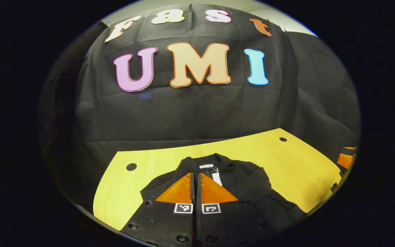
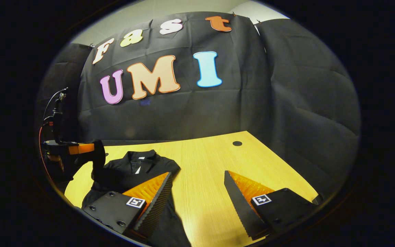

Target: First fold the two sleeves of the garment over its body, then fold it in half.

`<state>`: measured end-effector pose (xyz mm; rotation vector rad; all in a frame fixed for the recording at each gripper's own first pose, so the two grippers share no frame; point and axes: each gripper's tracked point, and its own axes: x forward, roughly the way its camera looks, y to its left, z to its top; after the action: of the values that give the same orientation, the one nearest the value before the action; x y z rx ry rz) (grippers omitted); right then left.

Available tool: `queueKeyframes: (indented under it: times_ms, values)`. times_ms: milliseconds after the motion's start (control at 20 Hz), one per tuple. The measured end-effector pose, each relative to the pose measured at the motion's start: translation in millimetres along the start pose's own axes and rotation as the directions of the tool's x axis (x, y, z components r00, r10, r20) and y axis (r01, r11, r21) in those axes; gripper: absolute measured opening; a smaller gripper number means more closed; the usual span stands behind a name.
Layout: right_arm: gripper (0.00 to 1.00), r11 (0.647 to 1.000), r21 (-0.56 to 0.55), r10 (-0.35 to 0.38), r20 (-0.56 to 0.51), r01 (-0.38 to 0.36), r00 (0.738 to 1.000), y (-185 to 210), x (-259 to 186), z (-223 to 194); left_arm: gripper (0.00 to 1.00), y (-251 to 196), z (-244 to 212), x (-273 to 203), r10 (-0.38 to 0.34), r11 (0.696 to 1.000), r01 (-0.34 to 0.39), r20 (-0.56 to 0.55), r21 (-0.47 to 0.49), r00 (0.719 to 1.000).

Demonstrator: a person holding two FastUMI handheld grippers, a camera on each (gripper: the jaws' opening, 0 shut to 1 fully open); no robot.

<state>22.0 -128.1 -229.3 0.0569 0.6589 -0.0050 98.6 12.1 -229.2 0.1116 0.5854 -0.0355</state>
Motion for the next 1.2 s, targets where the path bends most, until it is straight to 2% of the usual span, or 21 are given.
queueKeyframes:
  times_ms: [200,550,650,700,750,850,900,1050,1200]
  values:
    - [0.97,1.000,-0.001,-0.008,-0.010,0.008,1.000,-12,1,-3,0.00,-30,-6,21,-0.045,0.999,0.046,-0.035,0.026,0.998]
    - [0.97,0.999,0.008,-0.036,-0.041,0.037,0.998,-31,5,-16,0.00,-66,-32,55,-0.057,0.996,0.065,-0.147,0.056,0.988]
    - [0.97,0.999,0.007,-0.044,-0.049,0.044,0.998,-35,6,-19,0.00,-71,-28,55,-0.055,0.996,0.063,-0.128,0.063,0.990]
    - [0.97,0.999,0.008,-0.043,-0.053,0.044,0.998,-36,7,-22,0.00,-81,-25,53,-0.093,0.994,0.098,-0.107,0.045,0.990]
    - [0.97,0.999,0.010,-0.037,-0.054,0.037,0.998,-36,8,-22,0.32,-92,-16,49,-0.121,0.992,0.124,-0.083,0.032,0.989]
    - [0.97,1.000,0.004,-0.014,-0.051,0.015,0.999,-32,11,-22,0.96,-90,7,42,-0.107,0.994,0.107,-0.005,0.031,0.994]
    - [0.97,1.000,-0.002,0.002,-0.046,-0.003,0.999,-29,14,-20,0.93,-87,15,33,-0.096,0.995,0.095,0.027,0.026,0.995]
    - [0.94,0.996,-0.034,0.079,-0.044,-0.081,0.996,-15,19,-20,0.94,-63,22,-2,-0.020,1.000,0.019,0.070,0.014,0.997]
    - [0.97,0.992,-0.072,0.101,-0.058,-0.105,0.993,-8,20,-30,0.94,-30,10,-40,0.053,0.999,-0.053,0.076,-0.006,0.996]
